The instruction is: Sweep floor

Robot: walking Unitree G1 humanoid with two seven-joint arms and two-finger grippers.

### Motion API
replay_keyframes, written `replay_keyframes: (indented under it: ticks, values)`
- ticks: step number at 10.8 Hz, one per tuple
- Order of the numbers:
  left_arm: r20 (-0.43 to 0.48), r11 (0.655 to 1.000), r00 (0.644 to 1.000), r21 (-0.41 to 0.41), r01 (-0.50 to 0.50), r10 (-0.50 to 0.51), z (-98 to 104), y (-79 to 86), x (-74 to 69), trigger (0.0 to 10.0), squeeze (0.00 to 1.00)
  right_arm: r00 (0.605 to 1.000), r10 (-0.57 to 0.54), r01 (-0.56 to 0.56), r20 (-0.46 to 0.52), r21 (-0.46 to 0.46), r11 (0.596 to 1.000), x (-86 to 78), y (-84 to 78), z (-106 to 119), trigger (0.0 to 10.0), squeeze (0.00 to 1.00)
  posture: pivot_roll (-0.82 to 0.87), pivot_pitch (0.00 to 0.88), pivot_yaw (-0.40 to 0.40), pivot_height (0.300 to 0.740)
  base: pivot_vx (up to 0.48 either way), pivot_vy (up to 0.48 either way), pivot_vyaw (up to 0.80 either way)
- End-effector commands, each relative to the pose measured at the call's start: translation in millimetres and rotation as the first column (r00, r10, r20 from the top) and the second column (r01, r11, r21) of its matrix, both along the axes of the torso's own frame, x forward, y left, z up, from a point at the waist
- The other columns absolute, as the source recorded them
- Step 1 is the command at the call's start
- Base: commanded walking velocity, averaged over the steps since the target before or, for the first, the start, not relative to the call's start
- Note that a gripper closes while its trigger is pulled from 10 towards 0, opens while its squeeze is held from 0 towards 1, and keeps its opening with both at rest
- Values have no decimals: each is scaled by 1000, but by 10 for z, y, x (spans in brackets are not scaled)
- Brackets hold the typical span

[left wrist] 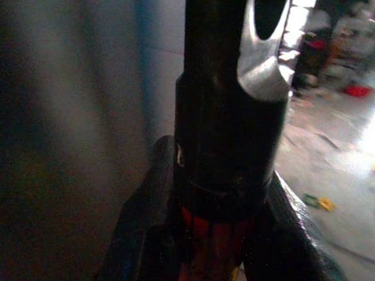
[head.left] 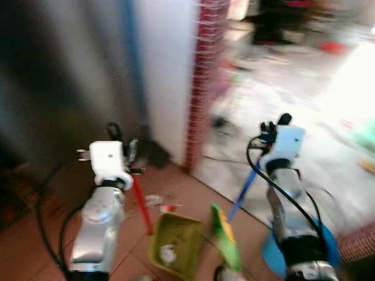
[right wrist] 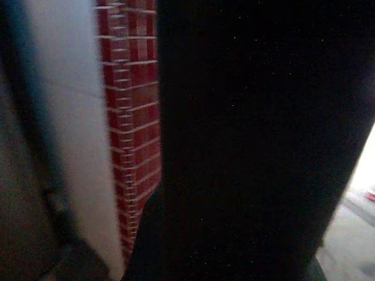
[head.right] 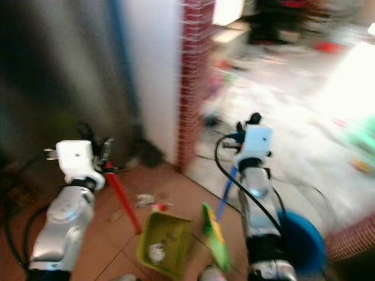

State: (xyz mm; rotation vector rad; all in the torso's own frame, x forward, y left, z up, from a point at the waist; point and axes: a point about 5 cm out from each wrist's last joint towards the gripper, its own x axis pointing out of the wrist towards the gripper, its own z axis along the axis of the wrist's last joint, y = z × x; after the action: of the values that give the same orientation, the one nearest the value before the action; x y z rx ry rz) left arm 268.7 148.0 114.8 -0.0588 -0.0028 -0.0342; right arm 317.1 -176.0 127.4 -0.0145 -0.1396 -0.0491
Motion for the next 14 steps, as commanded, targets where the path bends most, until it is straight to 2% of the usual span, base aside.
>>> replay_keyframes:
  ticks: [1, 2, 4, 5, 7, 9, 11, 12, 13, 14]
  values:
    - [81, 998, 995, -16, 57, -56, 206, -106, 57, 10000, 0, 1000, -20, 20, 14, -9, 1000, 39, -80, 65, 10000, 0, -73, 0, 32, 740, 0, 405, -538]
    - [85, 998, 994, -5, 65, -65, 228, -83, 70, 10000, 0, 999, -9, 9, -41, 9, 1000, 62, -98, 24, 10000, 0, -67, 0, 30, 740, 0, 412, -525]
    - [71, 998, 995, 1, 65, -65, 212, -55, 41, 10000, 0, 999, 12, -12, -51, -9, 1000, 92, -134, 68, 10000, 0, -68, 0, 36, 740, 0, 409, -519]
    - [54, 997, 995, 5, 79, -79, 183, -63, 9, 10000, 0, 998, 22, -25, -63, -47, 999, 101, -182, 107, 10000, 0, -73, 0, 45, 740, 0, 412, -513]
    - [39, 996, 995, 0, 88, -88, 165, -67, 0, 10000, 0, 994, 57, -64, -88, -70, 996, 32, -182, 124, 10000, 0, -90, 0, 52, 740, 0, 414, -500]
    - [57, 997, 995, 2, 78, -78, 207, -85, -8, 10000, 0, 996, -11, 10, -83, -12, 1000, -43, -152, 66, 10000, 0, -75, 0, 18, 740, 0, 0, -494]
    - [98, 1000, 995, -4, 27, -27, 318, -20, -7, 10000, 0, 986, -137, 139, -91, 7, 990, -144, -163, -27, 10000, 0, -49, 0, -21, 740, 0, 0, -494]
    - [114, 999, 993, -35, -8, 12, 358, 33, -29, 10000, 0, 974, -190, 193, -122, 17, 981, -190, -172, -90, 10000, 0, -54, 0, -31, 740, 0, 0, -600]
    - [70, 993, 996, -115, -40, 48, 295, 76, -64, 10000, 0, 979, -166, 168, -121, 5, 986, -207, -121, -102, 10000, 0, -55, 0, -25, 740, 0, 0, -750]
    - [36, 991, 998, -123, -53, 58, 206, 106, -120, 10000, 0, 984, -138, 137, -114, -12, 990, -201, -97, -84, 10000, 0, -63, 0, -12, 740, 0, 0, -800]
